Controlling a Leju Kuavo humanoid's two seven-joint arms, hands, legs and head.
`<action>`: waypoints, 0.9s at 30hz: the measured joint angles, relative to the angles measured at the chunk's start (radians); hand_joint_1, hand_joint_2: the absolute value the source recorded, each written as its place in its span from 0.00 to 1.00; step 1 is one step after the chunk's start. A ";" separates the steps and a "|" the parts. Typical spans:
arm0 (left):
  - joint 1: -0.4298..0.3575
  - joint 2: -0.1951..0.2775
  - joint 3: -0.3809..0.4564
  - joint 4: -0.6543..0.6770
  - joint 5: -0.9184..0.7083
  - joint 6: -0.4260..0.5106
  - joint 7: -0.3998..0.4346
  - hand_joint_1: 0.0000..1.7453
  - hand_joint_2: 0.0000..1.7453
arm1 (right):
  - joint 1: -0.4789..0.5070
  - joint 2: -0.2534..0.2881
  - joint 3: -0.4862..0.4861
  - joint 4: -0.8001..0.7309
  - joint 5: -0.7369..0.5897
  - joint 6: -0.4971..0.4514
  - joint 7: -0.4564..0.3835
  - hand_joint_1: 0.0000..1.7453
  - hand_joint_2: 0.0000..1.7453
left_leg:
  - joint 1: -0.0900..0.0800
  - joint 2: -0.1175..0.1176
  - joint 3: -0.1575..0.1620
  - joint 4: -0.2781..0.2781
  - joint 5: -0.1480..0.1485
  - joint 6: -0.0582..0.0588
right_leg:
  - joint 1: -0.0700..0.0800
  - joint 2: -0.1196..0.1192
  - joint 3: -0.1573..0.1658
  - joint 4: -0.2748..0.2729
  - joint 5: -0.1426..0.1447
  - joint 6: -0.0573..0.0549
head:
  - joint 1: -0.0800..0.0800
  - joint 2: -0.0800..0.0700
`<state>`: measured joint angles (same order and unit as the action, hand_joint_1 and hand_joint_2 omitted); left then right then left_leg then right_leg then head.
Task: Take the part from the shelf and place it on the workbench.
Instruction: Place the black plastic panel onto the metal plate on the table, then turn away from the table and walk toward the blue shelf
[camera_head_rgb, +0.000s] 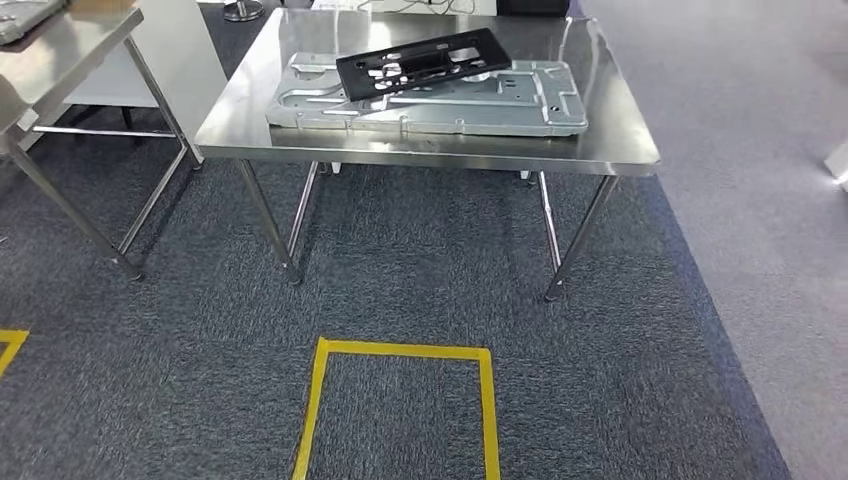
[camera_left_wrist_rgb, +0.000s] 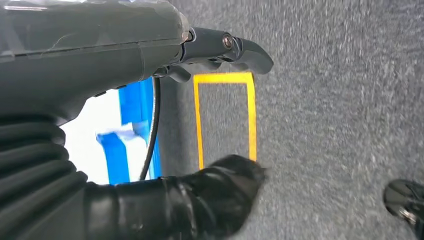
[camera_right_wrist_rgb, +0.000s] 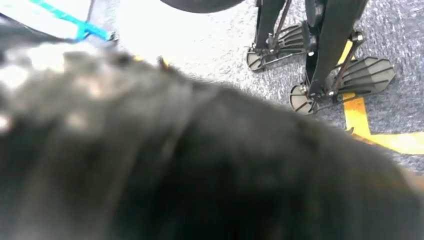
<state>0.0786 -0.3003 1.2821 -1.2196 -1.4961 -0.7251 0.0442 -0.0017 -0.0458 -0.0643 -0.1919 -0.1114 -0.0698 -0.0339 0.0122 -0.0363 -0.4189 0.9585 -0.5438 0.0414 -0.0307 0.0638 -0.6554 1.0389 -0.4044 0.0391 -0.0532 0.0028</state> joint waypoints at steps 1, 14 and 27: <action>0.000 -0.005 0.000 -0.005 0.000 -0.001 0.000 0.00 0.00 | 0.000 0.000 -0.006 -0.005 0.011 -0.033 0.001 0.00 0.00 | 0.000 0.014 -0.013 -0.003 0.014 0.009 | 0.001 -0.016 -0.012 0.035 -0.044 0.000 | 0.002 0.000; 0.033 -0.035 -0.018 -0.022 0.121 0.008 0.137 0.00 0.00 | 0.038 0.033 -0.204 -0.185 0.360 -0.131 0.185 0.00 0.00 | -0.026 0.143 -0.191 0.063 0.128 -0.008 | 0.024 -0.106 0.240 -0.069 -0.156 -0.042 | 0.003 0.000; 0.059 -0.037 -0.034 -0.048 0.096 -0.005 0.118 0.00 0.00 | 0.064 0.127 -0.454 -0.314 0.599 0.041 0.191 0.00 0.00 | -0.018 -0.019 0.031 0.006 -0.028 -0.011 | 0.021 -0.009 0.040 -0.018 -0.011 -0.040 | 0.002 0.000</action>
<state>0.1375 -0.3369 1.2486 -1.2677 -1.3997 -0.7304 0.1623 0.0621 0.0815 -0.5181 -0.5055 0.4880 -0.0287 0.1576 -0.0053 -0.0551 -0.3877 0.9648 -0.5717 0.0302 -0.0092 0.0545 -0.6149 1.0211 -0.4151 -0.0011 -0.0509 0.0027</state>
